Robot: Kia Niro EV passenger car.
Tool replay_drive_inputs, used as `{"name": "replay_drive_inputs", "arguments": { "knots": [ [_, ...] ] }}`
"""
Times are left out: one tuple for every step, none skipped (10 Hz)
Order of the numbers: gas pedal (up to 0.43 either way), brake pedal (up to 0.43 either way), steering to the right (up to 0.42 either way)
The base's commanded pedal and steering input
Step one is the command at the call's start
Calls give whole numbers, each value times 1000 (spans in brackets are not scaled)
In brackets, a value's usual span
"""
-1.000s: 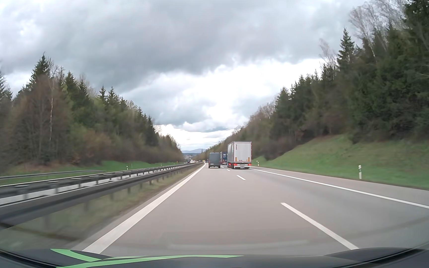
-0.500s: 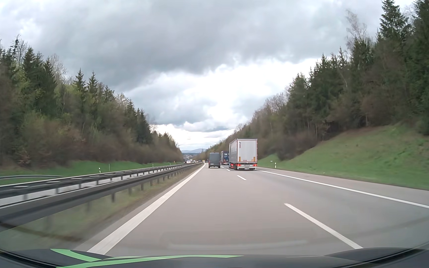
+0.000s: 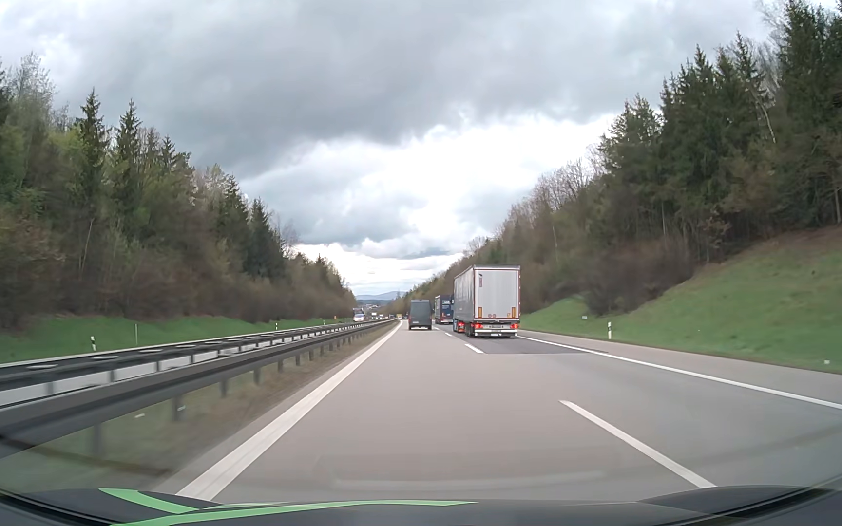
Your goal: Follow the waypoints while adhering to traffic rules and regulations
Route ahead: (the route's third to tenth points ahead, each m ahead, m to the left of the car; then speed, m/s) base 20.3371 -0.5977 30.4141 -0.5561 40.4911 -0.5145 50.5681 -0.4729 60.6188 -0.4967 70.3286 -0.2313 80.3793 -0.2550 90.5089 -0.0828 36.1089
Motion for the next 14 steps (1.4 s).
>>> {"name": "replay_drive_inputs", "arguments": {
  "knots": [
    [220, 0, -3],
    [220, 0, -3],
    [220, 0, -3],
    [220, 0, -3],
    [220, 0, -3],
    [209, 0, -3],
    [209, 0, -3],
    [209, 0, -3],
    [197, 0, -3],
    [197, 0, -3],
    [197, 0, -3],
    [197, 0, -3],
    [197, 0, -4],
    [197, 0, -4]
  ]
}}
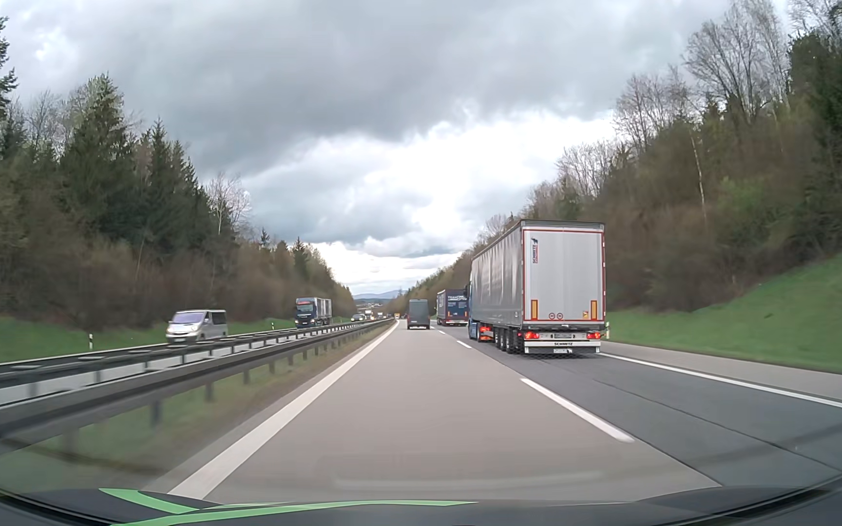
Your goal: Follow the waypoints while adhering to traffic rules and regulations
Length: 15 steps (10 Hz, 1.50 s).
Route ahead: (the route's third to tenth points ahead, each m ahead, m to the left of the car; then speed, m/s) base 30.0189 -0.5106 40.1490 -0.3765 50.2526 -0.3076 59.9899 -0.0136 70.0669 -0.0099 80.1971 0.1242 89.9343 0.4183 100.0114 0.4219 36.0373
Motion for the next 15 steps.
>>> {"name": "replay_drive_inputs", "arguments": {
  "knots": [
    [197, 0, -5],
    [197, 0, -5],
    [197, 0, -5],
    [189, 0, -5],
    [189, 0, -5],
    [177, 0, -5],
    [177, 0, -5],
    [177, 0, -5],
    [177, 0, -5],
    [177, 0, -4],
    [177, 0, -4],
    [177, 0, -4],
    [177, 0, -4],
    [177, 0, -4],
    [177, 0, -4]
  ]
}}
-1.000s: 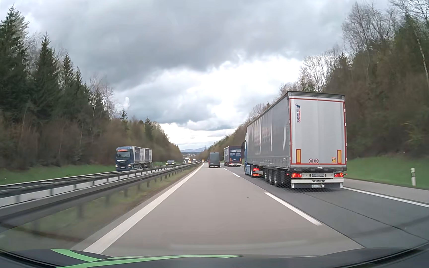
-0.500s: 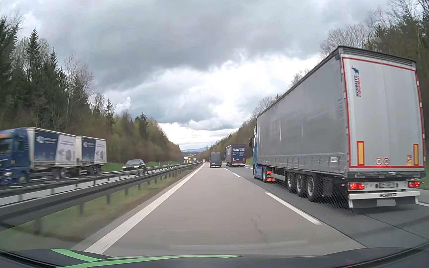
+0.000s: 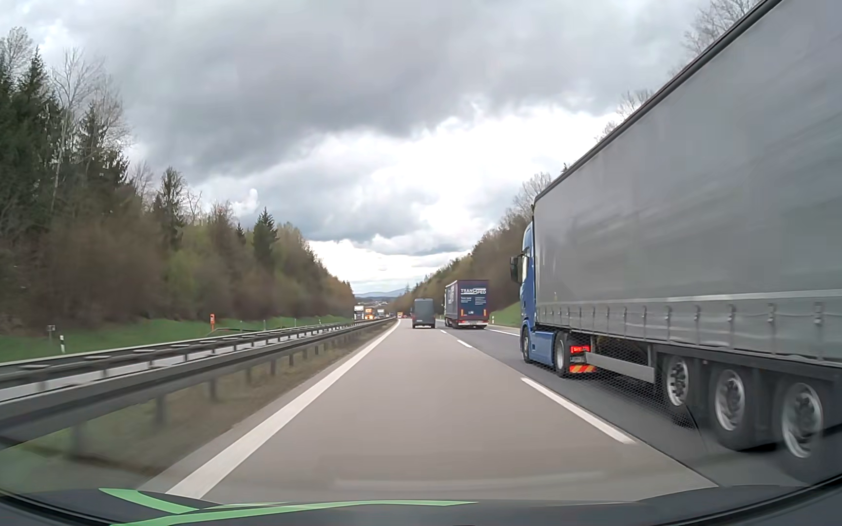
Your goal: Follow the waypoints while adhering to traffic rules and regulations
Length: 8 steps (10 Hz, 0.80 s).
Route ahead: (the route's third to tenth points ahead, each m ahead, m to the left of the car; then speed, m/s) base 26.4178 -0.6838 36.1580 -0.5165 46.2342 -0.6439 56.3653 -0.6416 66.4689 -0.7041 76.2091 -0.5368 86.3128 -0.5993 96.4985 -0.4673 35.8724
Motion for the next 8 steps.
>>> {"name": "replay_drive_inputs", "arguments": {
  "knots": [
    [177, 0, -4],
    [177, 0, -4],
    [177, 0, -4],
    [177, 0, -4],
    [169, 0, -4],
    [169, 0, -4],
    [169, 0, -4],
    [169, 0, -4]
  ]
}}
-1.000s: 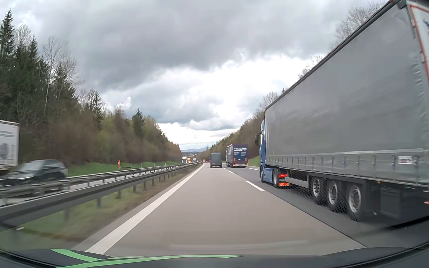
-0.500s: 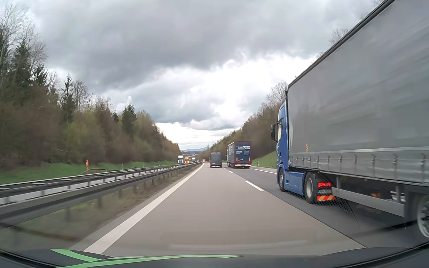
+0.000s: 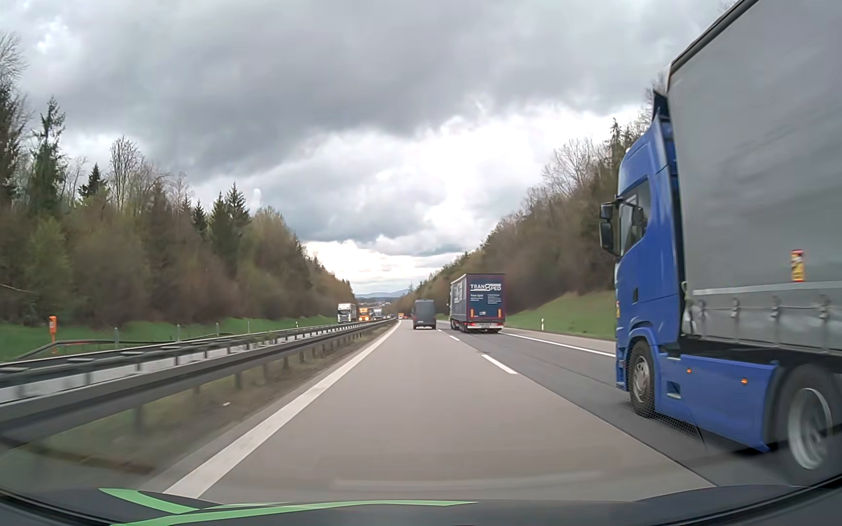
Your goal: Follow the waypoints while adhering to traffic rules and regulations
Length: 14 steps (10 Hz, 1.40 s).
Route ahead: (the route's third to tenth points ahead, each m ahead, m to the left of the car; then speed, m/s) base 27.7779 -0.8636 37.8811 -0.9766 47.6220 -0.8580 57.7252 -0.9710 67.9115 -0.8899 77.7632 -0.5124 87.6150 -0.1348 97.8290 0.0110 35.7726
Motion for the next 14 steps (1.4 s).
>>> {"name": "replay_drive_inputs", "arguments": {
  "knots": [
    [169, 0, -4],
    [177, 0, -4],
    [177, 0, -3],
    [177, 0, -3],
    [177, 0, -3],
    [177, 0, -3],
    [177, 0, -3],
    [169, 0, -3],
    [169, 0, -3],
    [169, 0, -3],
    [169, 0, -3],
    [169, 0, -3],
    [169, 0, -3],
    [138, 0, -3]
  ]
}}
